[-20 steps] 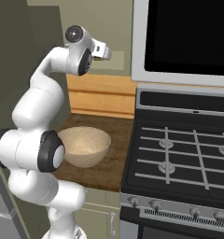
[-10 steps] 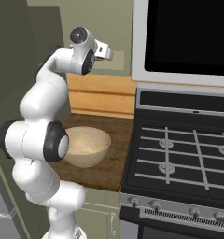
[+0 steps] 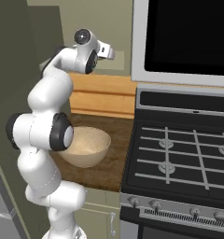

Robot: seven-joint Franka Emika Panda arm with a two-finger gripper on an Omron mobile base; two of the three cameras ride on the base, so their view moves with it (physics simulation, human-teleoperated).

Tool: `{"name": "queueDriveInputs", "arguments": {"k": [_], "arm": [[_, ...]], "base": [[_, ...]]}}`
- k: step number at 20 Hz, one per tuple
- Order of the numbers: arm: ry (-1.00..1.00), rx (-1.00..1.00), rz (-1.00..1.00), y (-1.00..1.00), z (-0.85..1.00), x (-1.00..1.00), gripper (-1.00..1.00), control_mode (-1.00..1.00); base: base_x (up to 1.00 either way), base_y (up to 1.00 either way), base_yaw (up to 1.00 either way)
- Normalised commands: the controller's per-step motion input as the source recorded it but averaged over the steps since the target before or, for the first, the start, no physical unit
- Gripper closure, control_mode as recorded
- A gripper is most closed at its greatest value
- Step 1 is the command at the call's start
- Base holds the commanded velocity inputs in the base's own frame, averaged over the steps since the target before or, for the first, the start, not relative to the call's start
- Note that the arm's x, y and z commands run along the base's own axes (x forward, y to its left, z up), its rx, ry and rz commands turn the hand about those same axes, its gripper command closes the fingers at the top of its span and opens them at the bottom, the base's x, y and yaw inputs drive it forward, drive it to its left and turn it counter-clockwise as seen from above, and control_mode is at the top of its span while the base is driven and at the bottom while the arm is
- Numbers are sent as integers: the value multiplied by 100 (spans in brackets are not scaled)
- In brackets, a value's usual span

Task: Open the cabinet, pick up the bread from the cabinet and place it in the basket. Then move the basket to the dining counter.

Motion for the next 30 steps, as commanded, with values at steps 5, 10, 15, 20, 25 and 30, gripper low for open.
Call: {"name": "queueDriveInputs", "arguments": {"k": [5,10,15,20,25,30], "arm": [[0,0,0,0,0,32,100,-100],[0,0,0,0,0,13,100,-100],[-1,0,0,0,0,-14,100,-100],[-14,0,0,-6,0,-89,100,-100],[-7,0,0,-10,6,-100,100,-100],[-1,0,0,-1,44,-99,100,-100]], "base": [[0,0,0],[0,0,0],[0,0,0],[0,0,0],[0,0,0],[0,0,0]]}}
